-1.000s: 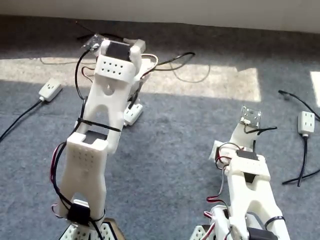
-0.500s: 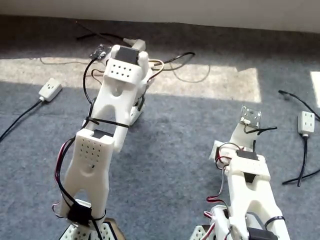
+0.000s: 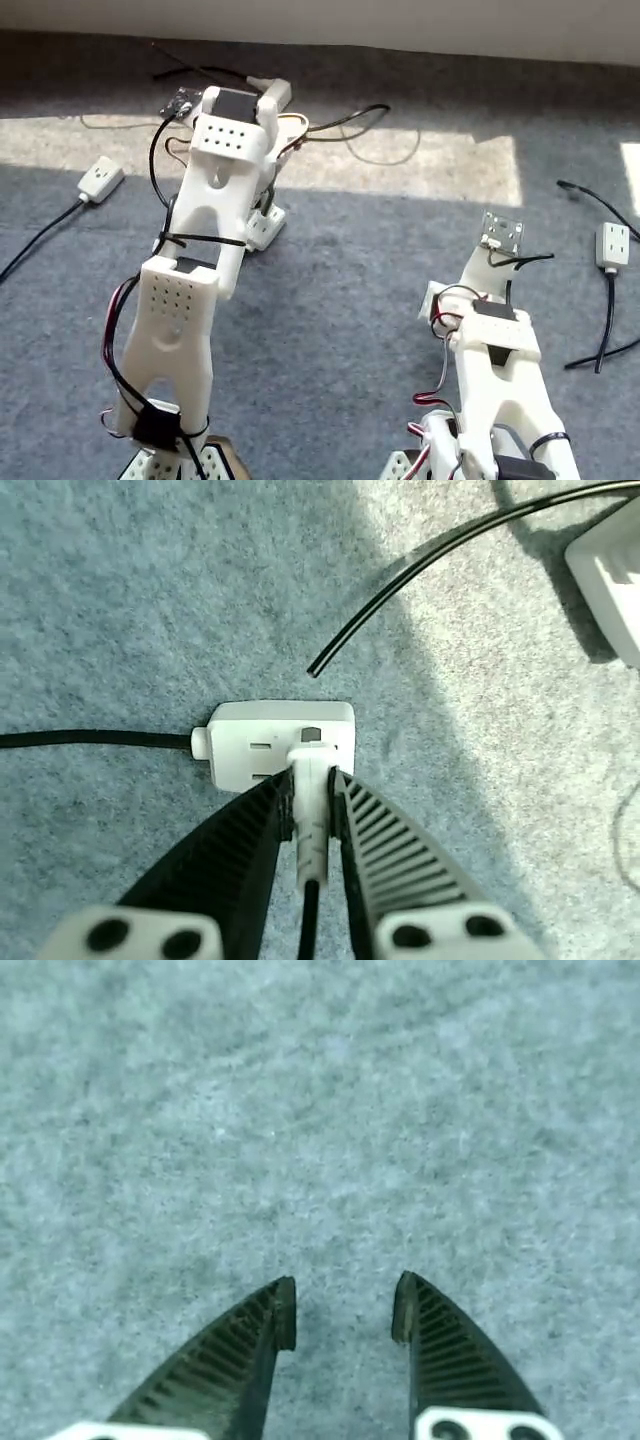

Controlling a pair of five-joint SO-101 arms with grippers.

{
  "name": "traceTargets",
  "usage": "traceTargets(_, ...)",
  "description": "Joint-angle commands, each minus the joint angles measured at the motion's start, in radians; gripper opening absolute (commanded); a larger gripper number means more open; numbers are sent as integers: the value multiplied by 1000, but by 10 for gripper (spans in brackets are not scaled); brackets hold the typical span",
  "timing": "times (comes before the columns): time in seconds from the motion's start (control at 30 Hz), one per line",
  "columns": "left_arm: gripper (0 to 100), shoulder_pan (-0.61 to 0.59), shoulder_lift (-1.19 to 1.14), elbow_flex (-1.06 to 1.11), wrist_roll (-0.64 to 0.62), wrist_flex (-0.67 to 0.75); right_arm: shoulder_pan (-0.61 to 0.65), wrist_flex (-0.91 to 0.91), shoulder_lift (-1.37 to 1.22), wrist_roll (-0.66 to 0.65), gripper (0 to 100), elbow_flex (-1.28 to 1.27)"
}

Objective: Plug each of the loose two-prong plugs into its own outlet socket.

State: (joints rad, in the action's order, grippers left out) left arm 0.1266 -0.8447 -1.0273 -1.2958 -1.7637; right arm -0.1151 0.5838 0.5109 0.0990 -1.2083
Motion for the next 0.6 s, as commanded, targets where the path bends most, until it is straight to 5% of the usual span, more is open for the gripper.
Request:
traceTargets(0.0,7,16,5,-38,-5,-12,10,-15,4,6,170,2)
traceTargets(0.57,7,36,2,-35,-5,18,10,-15,4,6,170,1)
